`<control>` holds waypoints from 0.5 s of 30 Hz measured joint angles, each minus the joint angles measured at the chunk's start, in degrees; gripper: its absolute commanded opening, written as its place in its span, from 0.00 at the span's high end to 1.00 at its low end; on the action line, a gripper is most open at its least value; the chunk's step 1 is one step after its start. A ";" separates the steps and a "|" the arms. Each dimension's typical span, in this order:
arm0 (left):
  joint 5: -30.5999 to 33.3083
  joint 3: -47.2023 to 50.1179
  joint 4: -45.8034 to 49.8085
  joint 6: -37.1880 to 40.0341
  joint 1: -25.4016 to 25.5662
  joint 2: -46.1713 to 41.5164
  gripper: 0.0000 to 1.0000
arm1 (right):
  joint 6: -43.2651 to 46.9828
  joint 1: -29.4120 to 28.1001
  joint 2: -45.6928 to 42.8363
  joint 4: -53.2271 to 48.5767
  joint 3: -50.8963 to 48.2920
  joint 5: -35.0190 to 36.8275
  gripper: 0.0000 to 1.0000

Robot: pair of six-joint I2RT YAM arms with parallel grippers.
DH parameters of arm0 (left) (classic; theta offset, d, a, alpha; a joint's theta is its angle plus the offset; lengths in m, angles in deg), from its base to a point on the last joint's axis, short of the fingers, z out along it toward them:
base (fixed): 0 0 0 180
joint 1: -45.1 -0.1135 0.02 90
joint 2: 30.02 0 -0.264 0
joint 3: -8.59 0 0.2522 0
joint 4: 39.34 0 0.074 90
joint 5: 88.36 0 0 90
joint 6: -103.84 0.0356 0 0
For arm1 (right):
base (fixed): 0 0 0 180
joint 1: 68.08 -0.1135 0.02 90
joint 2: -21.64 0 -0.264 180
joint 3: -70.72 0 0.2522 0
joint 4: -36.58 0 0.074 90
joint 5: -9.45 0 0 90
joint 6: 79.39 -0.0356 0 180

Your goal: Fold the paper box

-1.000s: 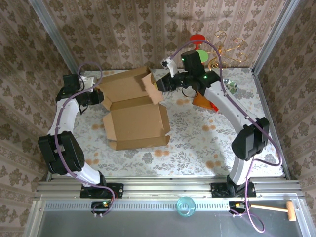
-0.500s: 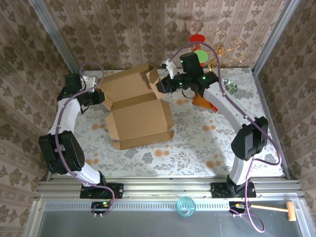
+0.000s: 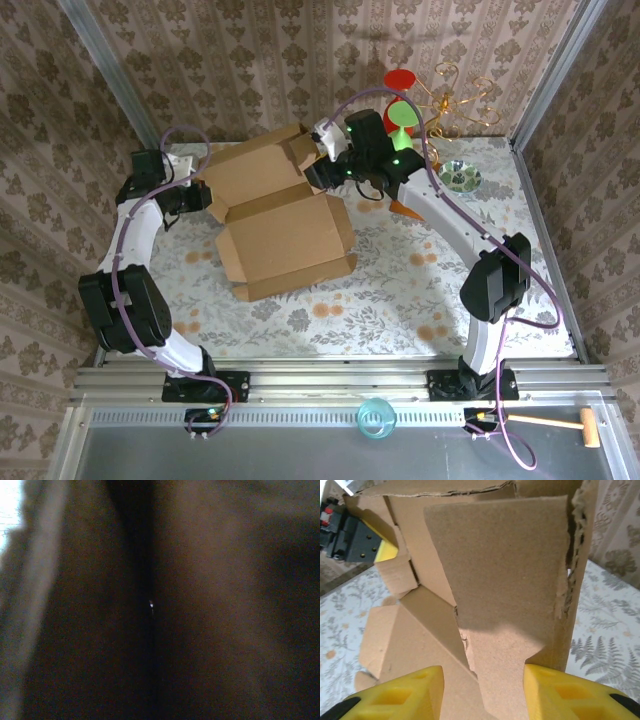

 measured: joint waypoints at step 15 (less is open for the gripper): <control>0.11 0.02 0.07 0.00 -0.02 0.00 1.00 | 2.71 2.60 2.64 3.17 1.79 2.03 0.37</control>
